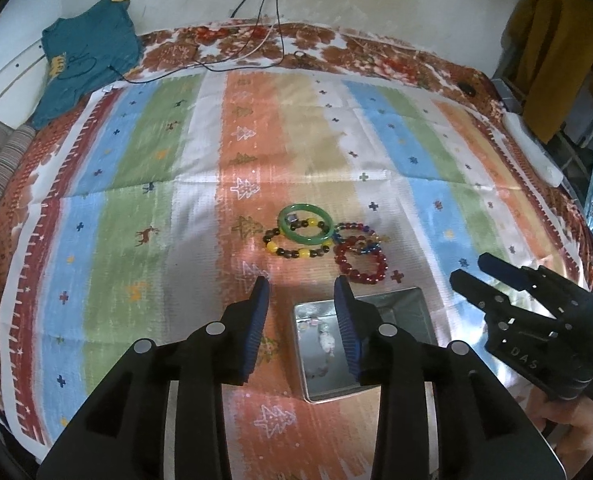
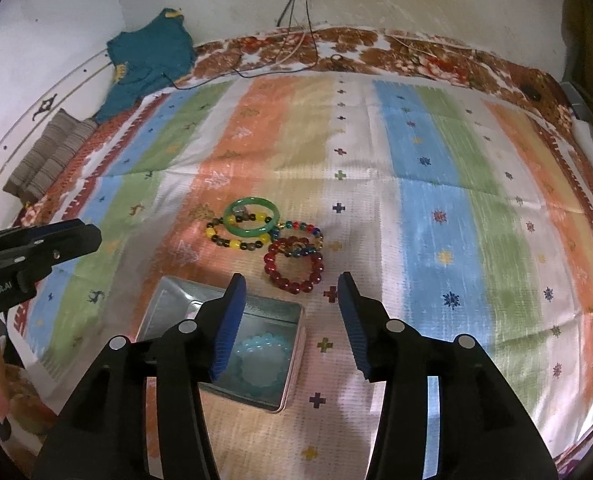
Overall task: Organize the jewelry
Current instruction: 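Open left tool dropping white bracelet in tin while right tool releases light-blue bracelet, then move both open tools back toward the remaining bracelets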
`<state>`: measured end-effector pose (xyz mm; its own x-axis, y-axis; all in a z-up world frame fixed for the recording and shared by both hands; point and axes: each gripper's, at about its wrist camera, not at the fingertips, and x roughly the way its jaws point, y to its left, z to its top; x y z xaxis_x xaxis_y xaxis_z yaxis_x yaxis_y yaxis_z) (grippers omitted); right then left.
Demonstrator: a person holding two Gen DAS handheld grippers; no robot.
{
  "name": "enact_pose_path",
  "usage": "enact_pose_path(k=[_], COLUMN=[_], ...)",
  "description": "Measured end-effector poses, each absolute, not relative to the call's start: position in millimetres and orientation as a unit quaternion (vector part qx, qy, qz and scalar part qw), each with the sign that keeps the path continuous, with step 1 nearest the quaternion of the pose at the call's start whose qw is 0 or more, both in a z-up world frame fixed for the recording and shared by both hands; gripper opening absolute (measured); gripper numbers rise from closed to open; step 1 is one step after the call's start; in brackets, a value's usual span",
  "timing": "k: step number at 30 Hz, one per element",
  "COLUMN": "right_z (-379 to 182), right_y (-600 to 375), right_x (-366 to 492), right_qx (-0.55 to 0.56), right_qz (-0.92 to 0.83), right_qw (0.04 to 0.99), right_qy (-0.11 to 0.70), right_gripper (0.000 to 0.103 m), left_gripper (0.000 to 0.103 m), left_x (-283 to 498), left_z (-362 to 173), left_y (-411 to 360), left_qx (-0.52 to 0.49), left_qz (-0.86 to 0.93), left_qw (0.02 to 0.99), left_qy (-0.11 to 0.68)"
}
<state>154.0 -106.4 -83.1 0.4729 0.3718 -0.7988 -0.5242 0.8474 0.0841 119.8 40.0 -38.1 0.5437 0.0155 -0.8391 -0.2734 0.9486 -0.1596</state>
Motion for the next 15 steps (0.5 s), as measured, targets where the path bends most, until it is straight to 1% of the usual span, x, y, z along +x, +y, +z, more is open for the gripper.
enact_pose_path(k=[3,9,10,12,15], right_z=[-83.8,-85.3,-85.9,-86.4,-86.6], right_y=[-105.2,-102.0,-101.1,-99.8,-99.6], right_x=[158.1,161.6,162.6,163.8,166.8], right_qx=[-0.088,-0.095,-0.098,-0.101,-0.103], right_qz=[0.259,0.261,0.26,0.257,0.252], right_qw=[0.854,0.851,0.85,0.85,0.852], right_qy=[0.443,0.446,0.448,0.448,0.447], right_gripper=[0.053,0.056,0.058,0.065,0.067], left_gripper=[0.036,0.04,0.04,0.04,0.04], left_x=[125.4,134.9,135.5,138.8,144.1], left_z=[-42.3,-48.3,-49.1,-51.9,-55.5], left_y=[40.5,37.6,37.5,37.3,34.4], left_qx=[-0.132,-0.117,-0.115,-0.111,-0.094], left_qz=[0.088,0.093,0.093,0.096,0.1], left_qw=[0.865,0.861,0.86,0.858,0.856], left_qy=[0.477,0.486,0.488,0.491,0.498])
